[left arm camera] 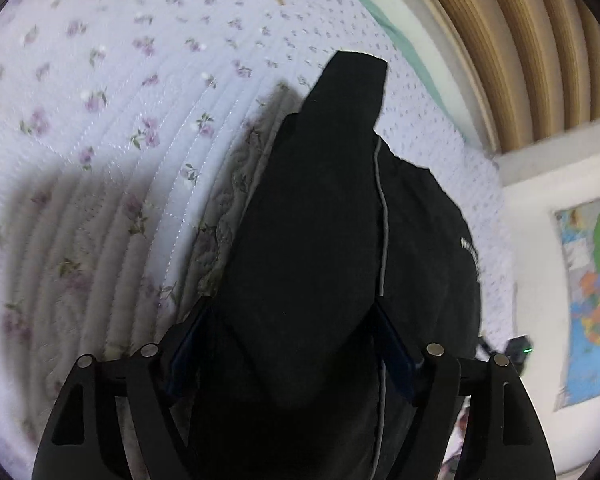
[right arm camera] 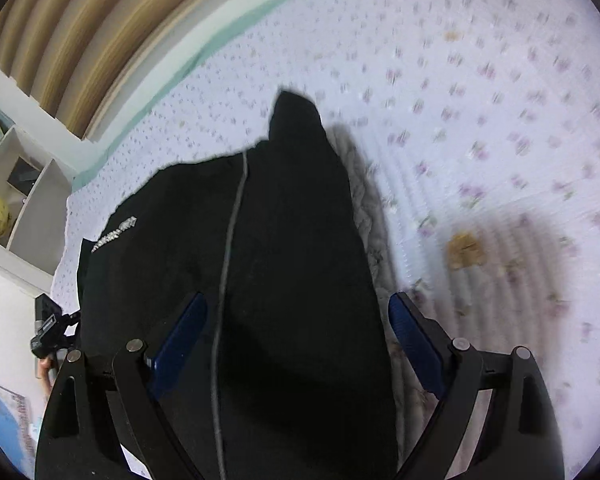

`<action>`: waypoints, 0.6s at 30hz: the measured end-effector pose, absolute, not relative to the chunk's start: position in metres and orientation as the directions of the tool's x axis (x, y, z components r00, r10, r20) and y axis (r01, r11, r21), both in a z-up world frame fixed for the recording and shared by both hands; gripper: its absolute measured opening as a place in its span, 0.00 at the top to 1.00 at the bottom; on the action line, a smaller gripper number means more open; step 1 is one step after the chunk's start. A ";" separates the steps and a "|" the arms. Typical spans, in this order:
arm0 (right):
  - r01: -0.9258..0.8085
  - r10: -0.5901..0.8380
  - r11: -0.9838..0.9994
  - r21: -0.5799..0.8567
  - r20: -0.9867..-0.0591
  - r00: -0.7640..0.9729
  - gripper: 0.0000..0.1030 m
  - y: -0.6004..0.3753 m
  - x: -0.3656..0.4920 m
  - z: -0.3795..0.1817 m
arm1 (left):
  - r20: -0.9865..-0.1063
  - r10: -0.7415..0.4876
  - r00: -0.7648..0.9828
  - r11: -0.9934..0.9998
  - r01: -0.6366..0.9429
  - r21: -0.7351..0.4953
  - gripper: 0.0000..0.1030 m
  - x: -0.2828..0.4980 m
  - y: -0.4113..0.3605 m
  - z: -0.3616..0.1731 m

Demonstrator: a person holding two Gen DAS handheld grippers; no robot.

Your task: Fold large clothes

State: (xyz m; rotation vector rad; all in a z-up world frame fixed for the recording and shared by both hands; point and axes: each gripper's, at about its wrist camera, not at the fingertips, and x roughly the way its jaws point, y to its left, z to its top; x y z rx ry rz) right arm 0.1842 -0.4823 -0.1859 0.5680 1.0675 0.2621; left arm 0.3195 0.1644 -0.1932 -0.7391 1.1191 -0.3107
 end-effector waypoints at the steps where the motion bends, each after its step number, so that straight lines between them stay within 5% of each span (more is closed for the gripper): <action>1: 0.070 0.486 0.818 0.570 -0.752 0.445 0.08 -0.481 0.188 -0.194 | -0.695 -0.578 0.427 0.723 -0.128 -0.679 0.24 0.320 0.164 -0.195; 5: 0.047 0.535 0.796 0.603 -0.738 0.411 0.02 -0.477 0.193 -0.208 | -0.687 -0.594 0.419 0.716 -0.114 -0.688 0.23 0.323 0.161 -0.197; 7: -0.005 0.552 0.800 0.600 -0.733 0.398 0.07 -0.470 0.191 -0.203 | -0.660 -0.629 0.412 0.698 -0.076 -0.712 0.24 0.324 0.160 -0.193; 8: -0.053 0.588 0.785 0.618 -0.714 0.381 0.19 -0.463 0.189 -0.199 | -0.613 -0.677 0.406 0.658 -0.039 -0.752 0.25 0.324 0.160 -0.190; 12: -0.144 0.546 0.834 0.533 -0.754 0.366 0.19 -0.442 0.185 -0.190 | -0.471 -0.780 0.411 0.532 0.041 -0.845 0.25 0.320 0.164 -0.181; 18: -0.092 0.628 0.766 0.636 -0.709 0.321 0.19 -0.444 0.204 -0.213 | -0.568 -0.755 0.328 0.586 -0.053 -0.809 0.23 0.338 0.154 -0.213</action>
